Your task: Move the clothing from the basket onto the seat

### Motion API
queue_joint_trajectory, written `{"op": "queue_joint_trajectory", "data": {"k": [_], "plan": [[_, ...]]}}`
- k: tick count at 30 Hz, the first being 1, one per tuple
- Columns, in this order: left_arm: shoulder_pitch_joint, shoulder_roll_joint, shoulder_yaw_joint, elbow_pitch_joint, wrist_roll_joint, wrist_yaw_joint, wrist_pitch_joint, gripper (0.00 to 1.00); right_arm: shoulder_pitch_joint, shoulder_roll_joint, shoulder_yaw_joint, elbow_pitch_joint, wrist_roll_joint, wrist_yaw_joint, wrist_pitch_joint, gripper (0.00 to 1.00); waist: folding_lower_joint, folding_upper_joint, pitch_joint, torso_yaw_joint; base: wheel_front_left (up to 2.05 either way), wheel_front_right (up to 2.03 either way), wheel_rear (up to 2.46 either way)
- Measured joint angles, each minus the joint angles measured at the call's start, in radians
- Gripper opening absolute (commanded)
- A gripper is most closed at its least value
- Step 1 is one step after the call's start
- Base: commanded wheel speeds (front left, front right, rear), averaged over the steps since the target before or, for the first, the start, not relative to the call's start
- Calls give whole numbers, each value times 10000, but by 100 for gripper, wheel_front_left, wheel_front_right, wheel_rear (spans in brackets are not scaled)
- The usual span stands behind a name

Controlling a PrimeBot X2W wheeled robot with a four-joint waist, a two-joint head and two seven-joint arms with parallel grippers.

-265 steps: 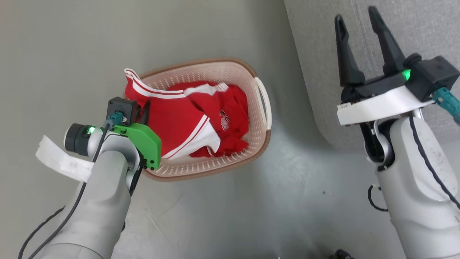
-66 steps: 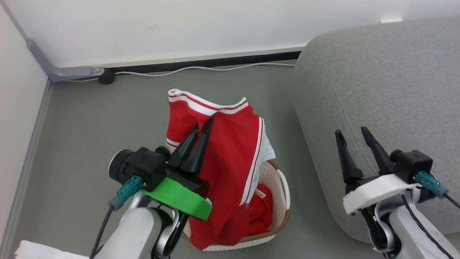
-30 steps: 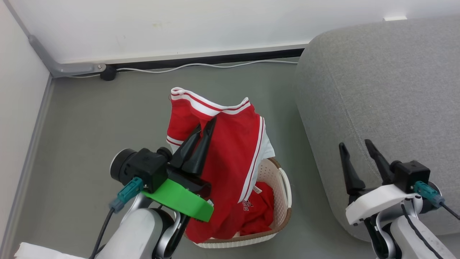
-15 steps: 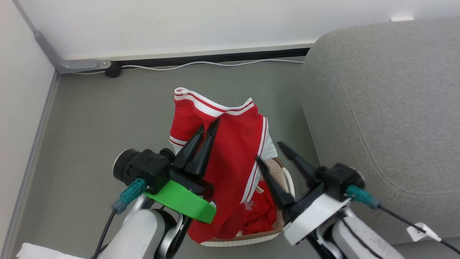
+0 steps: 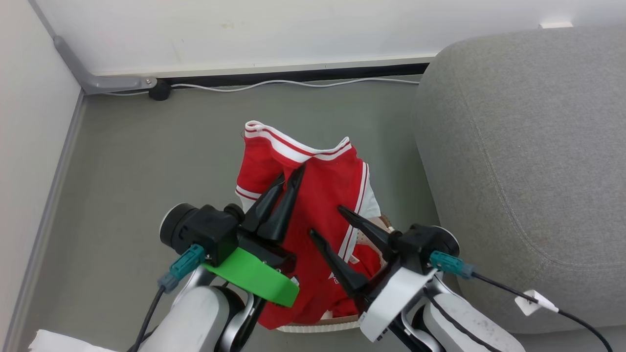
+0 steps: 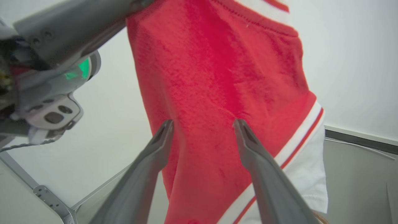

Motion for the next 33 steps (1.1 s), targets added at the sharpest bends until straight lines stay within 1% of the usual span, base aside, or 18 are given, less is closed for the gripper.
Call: {"op": "queue_joint_trajectory", "data": {"k": [6, 11, 12, 13, 14, 17, 27, 31, 32, 33], "plan": [[-9, -29, -167, -25, 0, -90, 0, 0, -494, 86, 351, 621, -105, 125, 136, 100, 0, 0, 8, 58, 0, 0, 0], [-16, -184, -518, -61, 0, -234, 2, 0, -721, 182, 491, 1091, -146, 142, 142, 100, 0, 0, -9, 189, 0, 0, 0], [-17, -194, -560, -69, 0, -234, 2, 0, -746, 186, 506, 1158, -144, 142, 130, 86, 0, 0, -17, 225, 0, 0, 0], [-17, -192, -562, -73, 0, -234, 2, 0, -806, 194, 550, 1241, -142, 146, 130, 30, 0, 0, -23, 255, 0, 0, 0], [-17, -186, -556, -75, 0, -234, 2, 0, -863, 211, 585, 1317, -140, 146, 130, 0, 0, 0, -30, 274, 0, 0, 0], [-17, -188, -560, -75, 0, -234, 2, 0, -973, 261, 642, 1499, -73, 221, 115, 0, 0, 0, -44, 307, 0, 0, 0], [-16, -188, -550, -61, -8, -232, 2, 0, -1181, 303, 748, 1916, 182, 236, -46, 0, 0, 0, -89, 309, 0, 0, 0], [-16, -188, -552, -61, -44, -232, 2, 0, -1306, 305, 736, 1992, 437, 309, -65, 0, 0, 0, -86, 272, 0, 0, 0], [-16, -190, -552, -65, -81, -232, 2, 14, -1338, 305, 731, 2017, 487, 309, -117, 0, 0, 0, -84, 260, 0, 0, 0], [-16, -190, -552, -69, -226, -232, 2, 49, -1449, 305, 696, 2057, 545, 309, -136, 0, 0, 0, -79, 232, 0, 0, 0]]}}
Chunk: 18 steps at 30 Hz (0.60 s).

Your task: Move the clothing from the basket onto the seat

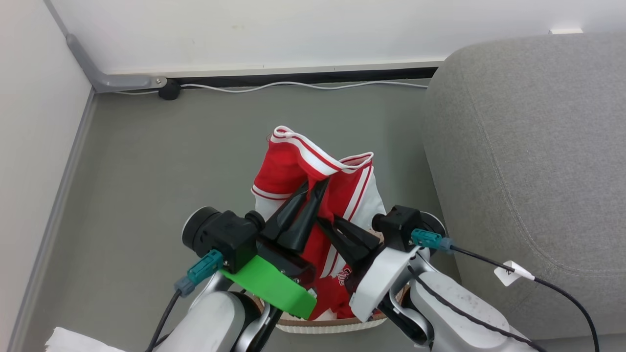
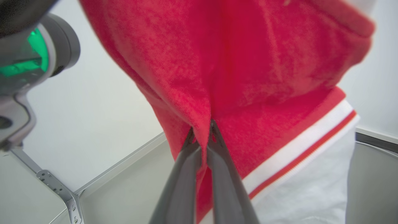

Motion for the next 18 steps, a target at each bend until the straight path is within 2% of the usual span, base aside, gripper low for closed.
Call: {"op": "queue_joint_trajectory", "data": {"k": [1, 9, 18], "plan": [[0, 0, 2, 0, -31, -2, 0, 100, -60, 0, -13, 13, 42, 2, -2, 0, 0, 0, 2, -15, 0, 0, 0], [-3, 67, 52, -94, -15, 0, 0, 100, -528, 0, -343, 209, 169, 4, -100, 0, 0, 0, 23, -142, 0, 0, 0], [1, 520, -128, -27, 353, -4, 119, 100, -1025, 0, -899, 602, 219, -12, -188, 0, 0, 0, 33, -255, 0, 0, 0]]}}
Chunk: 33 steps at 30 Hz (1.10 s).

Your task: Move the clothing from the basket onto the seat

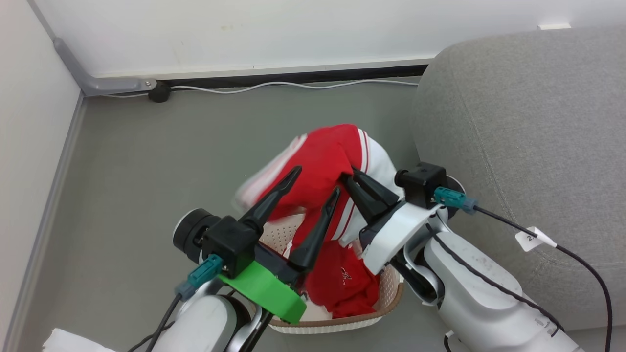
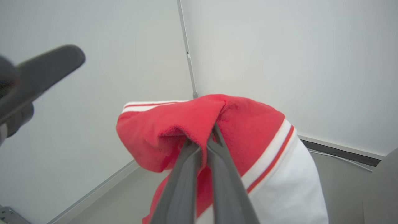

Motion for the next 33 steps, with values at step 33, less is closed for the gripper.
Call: {"op": "queue_joint_trajectory", "data": {"k": [33], "plan": [[574, 564, -384, 326, 217, -100, 320, 100, -433, -23, -1174, 309, 86, -171, -88, 0, 0, 0, 242, -1323, 0, 0, 0]]}}
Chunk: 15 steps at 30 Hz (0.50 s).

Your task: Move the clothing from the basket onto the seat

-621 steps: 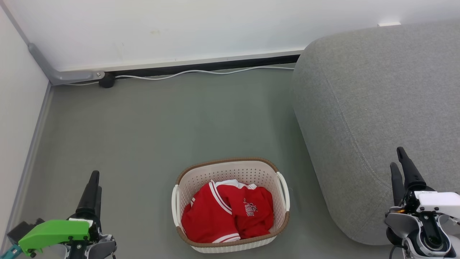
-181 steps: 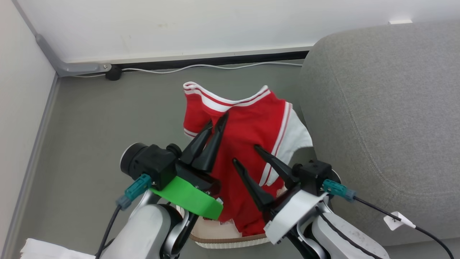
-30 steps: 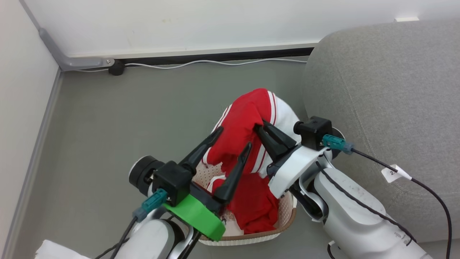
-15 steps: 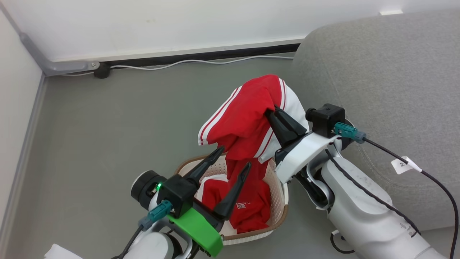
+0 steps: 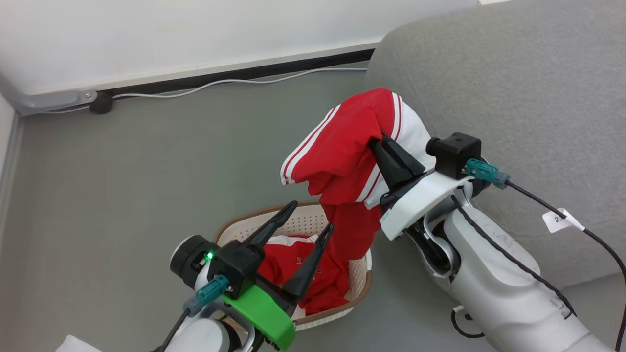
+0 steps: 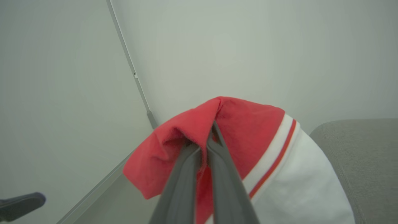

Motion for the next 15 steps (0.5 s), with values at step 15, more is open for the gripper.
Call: {"op": "queue_joint_trajectory", "data": {"k": [15], "plan": [[-21, 173, 107, -301, 102, 84, 10, 100, -156, -146, -918, -424, -2, -180, -19, 0, 0, 0, 592, -1228, 0, 0, 0]]}}
